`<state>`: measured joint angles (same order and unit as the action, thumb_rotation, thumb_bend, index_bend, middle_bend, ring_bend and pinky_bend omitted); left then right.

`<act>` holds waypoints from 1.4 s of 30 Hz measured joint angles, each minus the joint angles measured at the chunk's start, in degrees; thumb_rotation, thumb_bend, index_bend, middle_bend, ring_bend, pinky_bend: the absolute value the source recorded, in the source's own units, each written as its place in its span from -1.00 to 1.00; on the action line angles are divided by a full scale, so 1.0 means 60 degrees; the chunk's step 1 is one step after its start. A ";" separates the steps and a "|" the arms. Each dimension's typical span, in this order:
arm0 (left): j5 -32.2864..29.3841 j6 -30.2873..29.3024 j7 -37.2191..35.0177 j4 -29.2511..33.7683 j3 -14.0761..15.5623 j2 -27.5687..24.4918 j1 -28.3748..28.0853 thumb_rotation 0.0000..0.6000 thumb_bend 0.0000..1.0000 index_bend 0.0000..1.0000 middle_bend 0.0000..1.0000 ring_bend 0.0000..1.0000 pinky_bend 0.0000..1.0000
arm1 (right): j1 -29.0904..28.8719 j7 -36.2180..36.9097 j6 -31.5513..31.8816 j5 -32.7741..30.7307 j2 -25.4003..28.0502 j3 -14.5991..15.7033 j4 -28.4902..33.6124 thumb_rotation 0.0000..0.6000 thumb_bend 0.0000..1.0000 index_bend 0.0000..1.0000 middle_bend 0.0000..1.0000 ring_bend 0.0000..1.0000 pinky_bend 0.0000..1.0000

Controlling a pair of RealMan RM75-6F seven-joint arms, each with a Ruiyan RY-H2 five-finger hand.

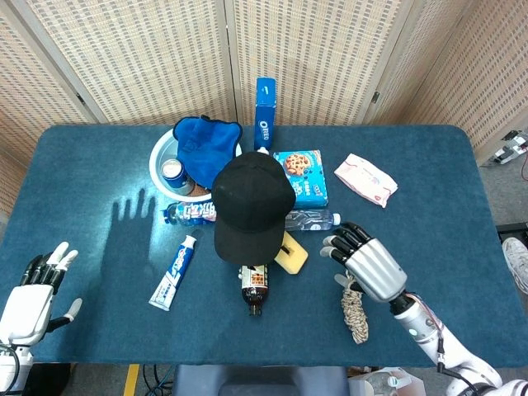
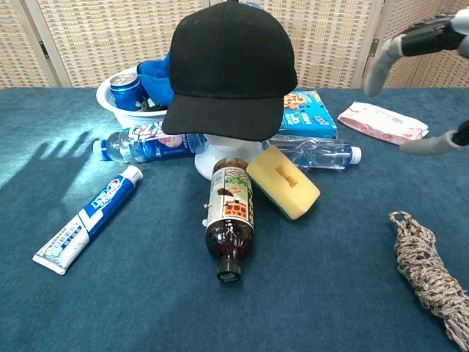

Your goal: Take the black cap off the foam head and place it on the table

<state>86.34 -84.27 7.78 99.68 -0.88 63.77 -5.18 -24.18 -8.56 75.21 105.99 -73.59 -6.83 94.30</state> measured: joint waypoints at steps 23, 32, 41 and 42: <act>-0.0016 0.0009 -0.0064 -0.0067 -0.0016 0.0001 0.0010 1.00 -0.41 -1.00 -1.00 -1.00 -1.00 | -0.1548 -0.1199 0.0013 0.0373 -0.2840 -0.0299 -0.2360 1.00 -1.00 -0.14 -0.46 -0.71 -0.93; -0.0028 -0.0025 -0.0142 -0.0092 -0.0016 -0.0053 0.0042 1.00 -0.41 -1.00 -1.00 -1.00 -1.00 | -0.2056 -0.0805 0.0531 0.0523 -0.3938 -0.0311 -0.3884 1.00 -1.00 -0.14 -0.46 -0.71 -0.97; -0.0039 -0.0066 -0.0197 -0.0103 -0.0040 -0.0115 0.0062 1.00 -0.41 -1.00 -1.00 -1.00 -1.00 | -0.2610 -0.0309 0.0921 0.0560 -0.4736 -0.0323 -0.5080 1.00 -0.65 -0.14 -0.44 -0.71 -0.97; -0.0042 -0.0061 -0.0199 -0.0105 -0.0040 -0.0115 0.0061 1.00 -0.41 -1.00 -1.00 -1.00 -1.00 | -0.2655 -0.0243 0.0978 0.0566 -0.4804 -0.0323 -0.5191 1.00 -0.59 -0.14 -0.44 -0.71 -0.97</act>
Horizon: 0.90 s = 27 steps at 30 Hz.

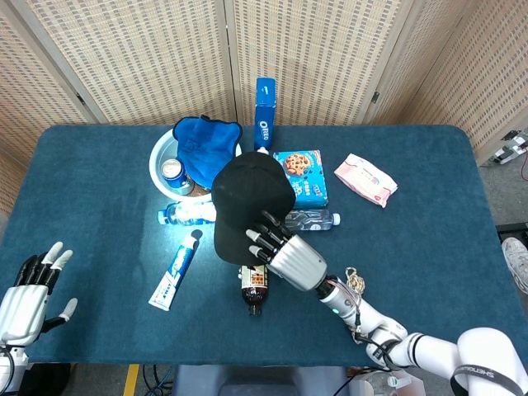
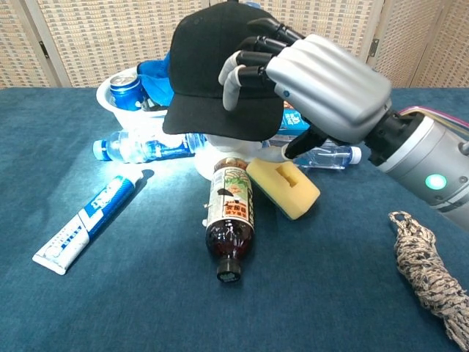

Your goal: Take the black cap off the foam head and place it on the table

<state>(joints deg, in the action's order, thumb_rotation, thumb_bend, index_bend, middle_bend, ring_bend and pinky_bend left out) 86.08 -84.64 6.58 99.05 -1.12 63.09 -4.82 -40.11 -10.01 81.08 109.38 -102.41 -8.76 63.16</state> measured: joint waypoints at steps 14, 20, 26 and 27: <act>-0.0023 0.0014 -0.0046 -0.0060 -0.0007 0.0010 0.0006 1.00 -0.41 -1.00 -1.00 -1.00 -1.00 | -0.0613 0.0762 0.0836 -0.0048 -0.0641 -0.0004 -0.1179 1.00 0.02 0.15 -0.31 -0.69 -0.97; -0.0030 0.0038 -0.0032 -0.0073 -0.0018 0.0027 -0.0012 1.00 -0.41 -1.00 -1.00 -1.00 -1.00 | -0.0739 0.0891 0.1094 -0.0163 -0.0697 -0.0026 -0.1376 1.00 0.02 0.30 -0.26 -0.64 -0.97; -0.0055 0.0047 -0.0018 -0.0077 -0.0025 0.0024 -0.0012 1.00 -0.41 -1.00 -1.00 -1.00 -1.00 | -0.0903 0.0968 0.1325 -0.0367 -0.0755 -0.0226 -0.1499 1.00 0.03 0.32 -0.25 -0.63 -0.97; -0.0059 0.0049 -0.0018 -0.0079 -0.0025 0.0024 -0.0012 1.00 -0.41 -1.00 -1.00 -1.00 -1.00 | -0.0935 0.0969 0.1352 -0.0406 -0.0776 -0.0272 -0.1533 1.00 0.03 0.33 -0.25 -0.62 -0.97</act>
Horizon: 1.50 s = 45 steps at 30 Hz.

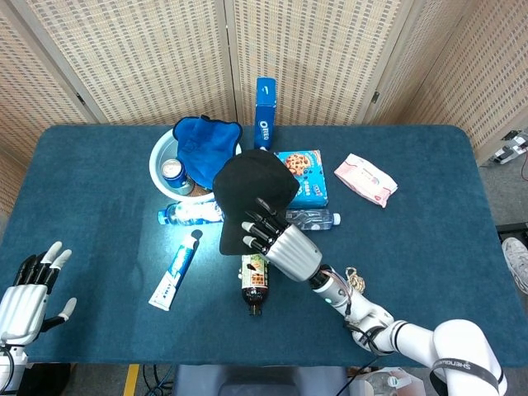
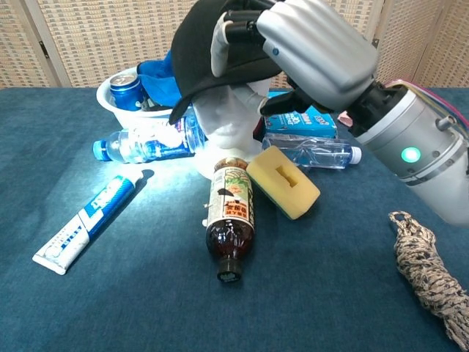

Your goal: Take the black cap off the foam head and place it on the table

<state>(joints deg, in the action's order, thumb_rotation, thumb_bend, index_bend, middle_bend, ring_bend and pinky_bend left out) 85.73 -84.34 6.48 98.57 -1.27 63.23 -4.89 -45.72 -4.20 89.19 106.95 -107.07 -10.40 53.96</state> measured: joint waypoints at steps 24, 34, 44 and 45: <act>-0.0090 0.0089 -0.0028 -0.0077 -0.0025 0.0034 -0.0032 1.00 -0.42 -1.00 -1.00 -1.00 -1.00 | -0.1209 -0.0252 0.0515 -0.1137 -0.0491 -0.1401 -0.0786 1.00 0.03 0.42 -0.19 -0.58 -0.97; -0.0143 0.0161 -0.0015 -0.0083 -0.0029 0.0034 -0.0058 1.00 -0.41 -1.00 -1.00 -1.00 -1.00 | -0.1939 -0.0269 0.0598 -0.1611 -0.0397 -0.2036 -0.1592 1.00 0.02 0.47 -0.15 -0.55 -0.97; -0.0105 0.0234 -0.0062 -0.0108 -0.0040 0.0052 -0.0130 1.00 -0.41 -1.00 -1.00 -1.00 -1.00 | -0.2318 -0.0144 0.0818 -0.2153 -0.0099 -0.2355 -0.2271 1.00 0.02 0.50 -0.13 -0.54 -0.97; -0.0091 0.0240 -0.0067 -0.0110 -0.0039 0.0053 -0.0140 1.00 -0.41 -1.00 -1.00 -1.00 -1.00 | -0.2338 -0.0127 0.0838 -0.2210 -0.0079 -0.2394 -0.2333 1.00 0.01 0.50 -0.13 -0.54 -0.97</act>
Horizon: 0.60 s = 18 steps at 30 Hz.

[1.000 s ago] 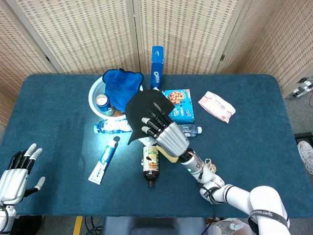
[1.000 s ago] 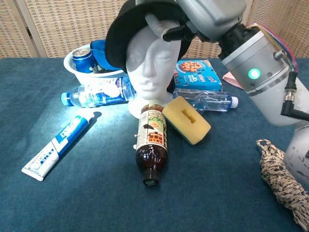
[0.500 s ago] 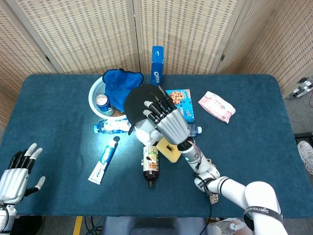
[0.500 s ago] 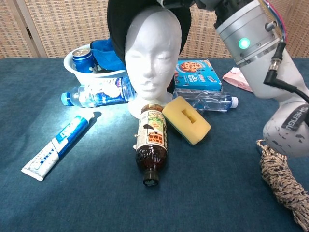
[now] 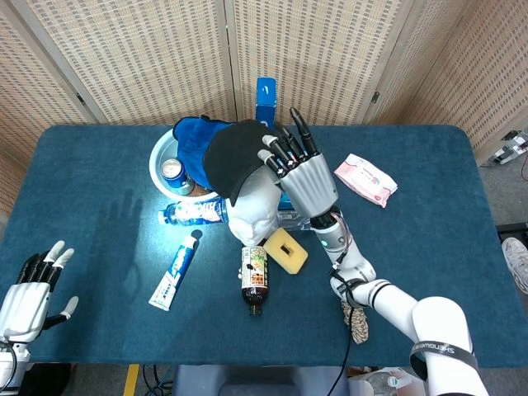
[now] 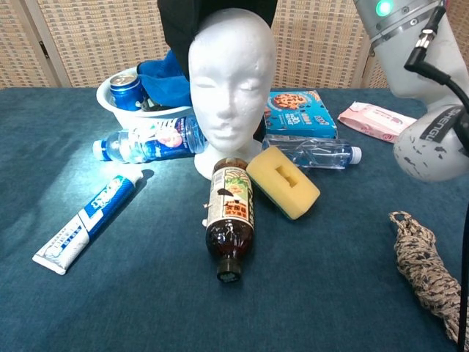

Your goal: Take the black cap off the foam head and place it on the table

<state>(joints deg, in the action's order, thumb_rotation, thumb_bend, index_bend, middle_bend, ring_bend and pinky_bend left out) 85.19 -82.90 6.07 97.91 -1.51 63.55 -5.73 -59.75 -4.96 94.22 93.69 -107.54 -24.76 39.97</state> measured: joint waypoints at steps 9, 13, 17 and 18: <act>0.0012 0.0037 -0.0020 -0.0014 0.0006 0.0009 -0.0033 1.00 -0.41 -1.00 -1.00 -1.00 -1.00 | -0.0179 0.0223 0.0151 -0.0768 0.0421 -0.0444 -0.0592 1.00 0.01 0.51 -0.13 -0.54 -0.97; 0.0046 0.0050 -0.0038 -0.0021 0.0007 0.0020 -0.0059 1.00 -0.41 -1.00 -1.00 -1.00 -1.00 | -0.0082 0.0179 0.0293 -0.0879 0.0723 -0.0428 -0.0570 1.00 0.01 0.51 -0.13 -0.54 -0.97; 0.0056 0.0055 -0.0049 -0.0024 0.0013 0.0011 -0.0069 1.00 -0.41 -1.00 -1.00 -1.00 -1.00 | 0.0117 0.0144 0.0410 -0.1031 0.1100 -0.0391 -0.0463 1.00 0.00 0.50 -0.13 -0.54 -0.97; 0.0059 0.0051 -0.0053 -0.0022 0.0013 0.0009 -0.0069 1.00 -0.42 -1.00 -1.00 -1.00 -1.00 | 0.0161 0.0144 0.0434 -0.1076 0.1183 -0.0393 -0.0431 1.00 0.00 0.50 -0.13 -0.54 -0.97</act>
<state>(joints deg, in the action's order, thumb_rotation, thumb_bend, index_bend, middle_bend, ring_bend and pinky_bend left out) 85.54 -82.59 5.75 97.78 -1.43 63.60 -6.14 -58.78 -4.09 96.82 87.23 -100.44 -27.12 37.38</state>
